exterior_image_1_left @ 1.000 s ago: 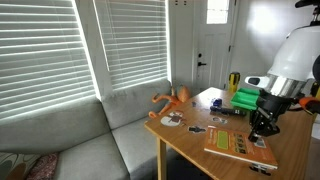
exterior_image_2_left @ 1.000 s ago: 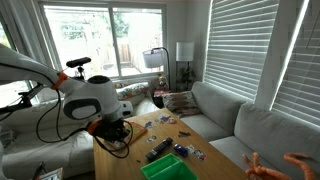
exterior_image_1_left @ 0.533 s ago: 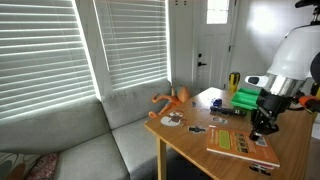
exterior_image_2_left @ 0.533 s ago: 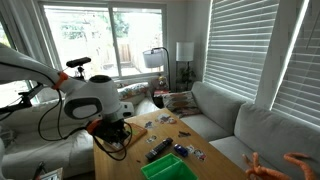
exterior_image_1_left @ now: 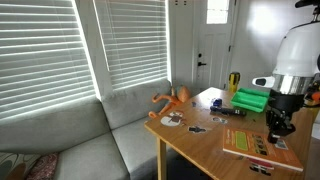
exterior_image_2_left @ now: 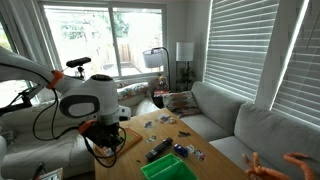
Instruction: Slide the book downwards, flip the book and place it right side up on the table
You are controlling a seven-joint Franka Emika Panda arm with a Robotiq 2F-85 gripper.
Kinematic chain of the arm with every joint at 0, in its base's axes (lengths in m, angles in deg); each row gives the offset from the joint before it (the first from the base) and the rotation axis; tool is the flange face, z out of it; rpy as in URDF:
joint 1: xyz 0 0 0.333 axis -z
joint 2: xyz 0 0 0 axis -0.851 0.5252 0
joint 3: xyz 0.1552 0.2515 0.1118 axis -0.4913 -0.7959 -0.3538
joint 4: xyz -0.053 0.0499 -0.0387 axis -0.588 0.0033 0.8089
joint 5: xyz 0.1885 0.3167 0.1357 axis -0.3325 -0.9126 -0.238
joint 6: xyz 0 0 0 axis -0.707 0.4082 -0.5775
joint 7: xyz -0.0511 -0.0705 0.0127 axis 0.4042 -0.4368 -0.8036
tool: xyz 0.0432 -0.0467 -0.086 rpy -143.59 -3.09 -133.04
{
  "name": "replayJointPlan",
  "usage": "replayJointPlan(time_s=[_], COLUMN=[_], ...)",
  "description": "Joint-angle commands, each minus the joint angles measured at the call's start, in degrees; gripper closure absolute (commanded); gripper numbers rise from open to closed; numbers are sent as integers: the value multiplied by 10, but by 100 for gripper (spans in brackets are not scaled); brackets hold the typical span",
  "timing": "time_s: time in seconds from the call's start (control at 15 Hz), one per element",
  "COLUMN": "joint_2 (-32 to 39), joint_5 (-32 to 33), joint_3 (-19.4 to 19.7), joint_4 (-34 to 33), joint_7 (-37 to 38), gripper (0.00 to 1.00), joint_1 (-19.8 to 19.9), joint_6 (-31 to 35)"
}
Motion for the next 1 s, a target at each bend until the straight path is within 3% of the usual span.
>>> replayJointPlan(time_s=[0.0, 0.93], joint_2=[-17, -53], joint_5=[30, 76], joint_3=[-7, -7], joint_4=[13, 6], joint_7=[21, 41], gripper=[100, 100], joint_1=[22, 57], joint_6=[-57, -191])
